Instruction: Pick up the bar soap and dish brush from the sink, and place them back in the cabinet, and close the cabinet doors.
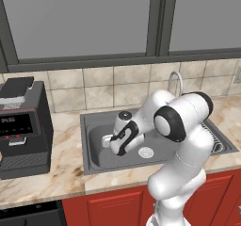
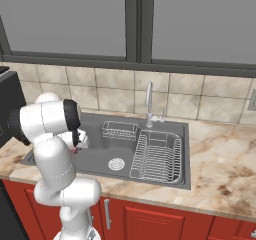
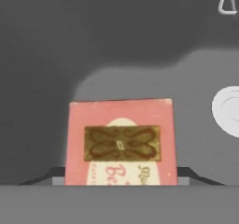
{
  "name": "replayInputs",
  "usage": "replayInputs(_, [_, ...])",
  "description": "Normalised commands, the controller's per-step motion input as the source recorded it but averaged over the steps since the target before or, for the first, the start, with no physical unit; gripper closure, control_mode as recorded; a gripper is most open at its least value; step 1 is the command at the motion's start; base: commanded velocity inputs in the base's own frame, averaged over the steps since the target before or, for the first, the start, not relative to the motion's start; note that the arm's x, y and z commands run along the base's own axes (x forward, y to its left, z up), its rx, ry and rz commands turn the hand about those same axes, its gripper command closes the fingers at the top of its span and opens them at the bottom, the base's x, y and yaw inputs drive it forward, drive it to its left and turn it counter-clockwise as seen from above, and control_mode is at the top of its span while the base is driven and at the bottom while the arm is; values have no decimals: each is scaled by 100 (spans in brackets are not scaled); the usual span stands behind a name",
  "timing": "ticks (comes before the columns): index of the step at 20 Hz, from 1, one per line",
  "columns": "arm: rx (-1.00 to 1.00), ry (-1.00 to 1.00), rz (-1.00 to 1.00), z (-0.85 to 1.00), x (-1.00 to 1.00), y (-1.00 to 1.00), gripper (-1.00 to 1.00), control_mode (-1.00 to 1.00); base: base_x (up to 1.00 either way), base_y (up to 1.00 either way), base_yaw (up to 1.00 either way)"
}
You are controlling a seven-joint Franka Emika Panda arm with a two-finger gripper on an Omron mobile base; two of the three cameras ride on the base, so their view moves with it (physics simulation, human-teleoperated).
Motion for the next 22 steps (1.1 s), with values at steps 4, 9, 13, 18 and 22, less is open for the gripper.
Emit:
replayInputs(4, [0, -5, 0, 57, -27, 0, 100, -100, 0, 0, 0])
replayInputs(9, [0, -5, 0, 56, -28, 0, 100, -100, 0, 0, 0])
replayInputs(13, [0, -3, 0, 58, -22, 0, 100, -100, 0, 0, 0])
replayInputs(18, [0, -1, 0, 64, -13, 0, 100, -100, 0, 0, 0])
replayInputs(22, [0, 0, 0, 71, 0, 0, 100, -100, 0, 0, 0])
